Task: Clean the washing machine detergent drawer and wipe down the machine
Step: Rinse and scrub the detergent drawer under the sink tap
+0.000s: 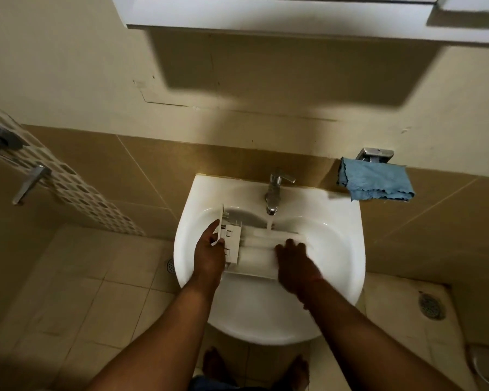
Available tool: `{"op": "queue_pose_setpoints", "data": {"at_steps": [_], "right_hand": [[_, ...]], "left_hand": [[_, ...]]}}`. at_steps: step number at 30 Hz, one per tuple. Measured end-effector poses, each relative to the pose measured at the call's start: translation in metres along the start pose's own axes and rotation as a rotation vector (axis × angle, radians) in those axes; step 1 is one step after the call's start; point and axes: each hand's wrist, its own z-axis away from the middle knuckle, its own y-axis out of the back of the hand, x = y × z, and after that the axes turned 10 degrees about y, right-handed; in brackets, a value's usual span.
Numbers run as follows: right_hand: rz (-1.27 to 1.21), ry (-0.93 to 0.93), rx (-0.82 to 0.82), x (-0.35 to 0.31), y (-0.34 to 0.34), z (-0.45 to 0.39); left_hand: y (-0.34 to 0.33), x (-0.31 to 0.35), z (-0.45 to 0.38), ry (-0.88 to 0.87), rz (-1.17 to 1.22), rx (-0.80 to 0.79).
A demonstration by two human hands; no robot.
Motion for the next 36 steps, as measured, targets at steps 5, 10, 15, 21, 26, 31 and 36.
{"op": "queue_pose_setpoints", "data": {"at_steps": [5,10,15,21,26,31,36], "right_hand": [[-0.180,-0.052,0.139,0.014,0.000,0.019],[-0.593,-0.174,0.235,0.021,0.016,0.026],[-0.807,-0.206,0.212,0.017,0.025,0.034],[-1.084,-0.220,0.447,0.010,0.045,0.037],[-0.984,-0.199,0.527,0.012,0.052,0.037],[-0.983,-0.278,0.559,0.014,0.034,0.052],[-1.119,-0.226,0.566,0.015,0.039,0.064]], "left_hand": [[-0.001,0.003,0.003,-0.015,0.009,0.009],[-0.003,0.004,0.018,-0.119,-0.014,-0.023],[0.011,0.003,0.026,-0.298,-0.194,-0.049],[0.012,0.013,0.041,-0.580,-0.397,-0.069],[0.013,0.011,0.041,-0.525,-0.319,0.022],[0.024,0.002,0.032,-0.279,-0.134,0.127],[0.030,-0.010,0.033,-0.126,0.011,0.188]]}}
